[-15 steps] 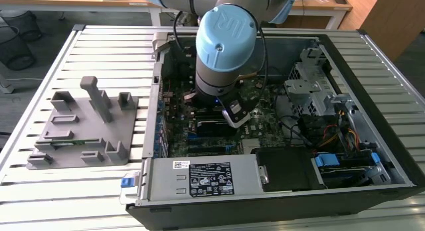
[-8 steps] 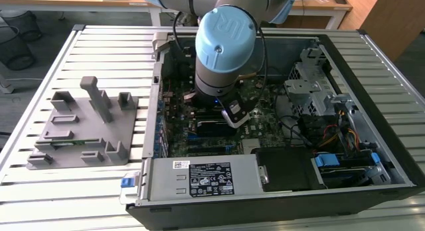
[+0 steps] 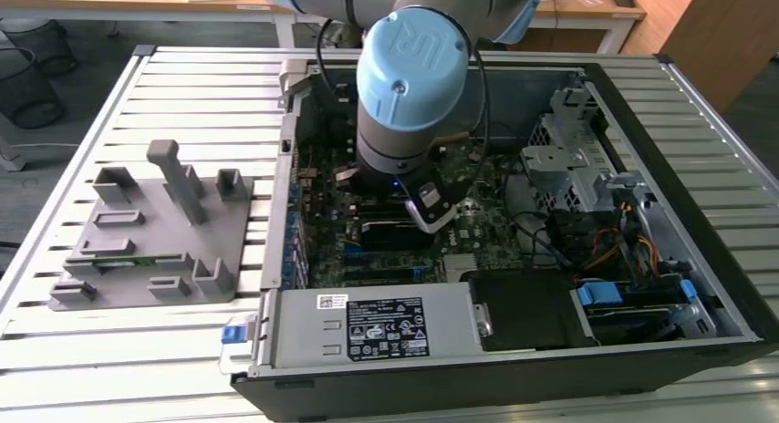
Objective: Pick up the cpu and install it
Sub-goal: 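Install the second cpu locking lever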
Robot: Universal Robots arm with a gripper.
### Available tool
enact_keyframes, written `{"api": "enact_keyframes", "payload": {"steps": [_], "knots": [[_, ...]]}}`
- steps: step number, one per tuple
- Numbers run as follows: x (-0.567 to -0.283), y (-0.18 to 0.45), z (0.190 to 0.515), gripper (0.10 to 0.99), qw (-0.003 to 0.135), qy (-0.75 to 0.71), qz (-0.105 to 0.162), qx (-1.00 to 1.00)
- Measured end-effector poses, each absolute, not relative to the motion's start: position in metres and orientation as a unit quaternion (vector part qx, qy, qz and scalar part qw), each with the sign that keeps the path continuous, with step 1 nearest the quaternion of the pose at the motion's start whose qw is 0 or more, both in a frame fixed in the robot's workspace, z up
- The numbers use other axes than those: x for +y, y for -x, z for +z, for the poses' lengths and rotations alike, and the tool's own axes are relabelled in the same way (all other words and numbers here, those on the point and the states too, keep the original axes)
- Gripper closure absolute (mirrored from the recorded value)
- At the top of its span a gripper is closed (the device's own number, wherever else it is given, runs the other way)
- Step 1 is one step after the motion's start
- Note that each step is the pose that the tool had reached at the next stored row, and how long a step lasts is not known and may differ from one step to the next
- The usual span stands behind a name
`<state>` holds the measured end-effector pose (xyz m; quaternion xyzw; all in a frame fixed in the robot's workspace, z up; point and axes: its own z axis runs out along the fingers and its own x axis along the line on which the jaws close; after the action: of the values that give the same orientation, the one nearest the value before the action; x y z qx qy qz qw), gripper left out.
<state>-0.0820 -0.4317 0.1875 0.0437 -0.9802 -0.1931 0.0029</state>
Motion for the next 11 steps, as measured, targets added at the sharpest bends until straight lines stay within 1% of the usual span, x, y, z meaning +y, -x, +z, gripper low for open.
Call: {"api": "enact_keyframes", "payload": {"steps": [11], "knots": [[-0.432, 0.082, 0.200, 0.980, 0.003, -0.044, -0.193, -0.980]]}}
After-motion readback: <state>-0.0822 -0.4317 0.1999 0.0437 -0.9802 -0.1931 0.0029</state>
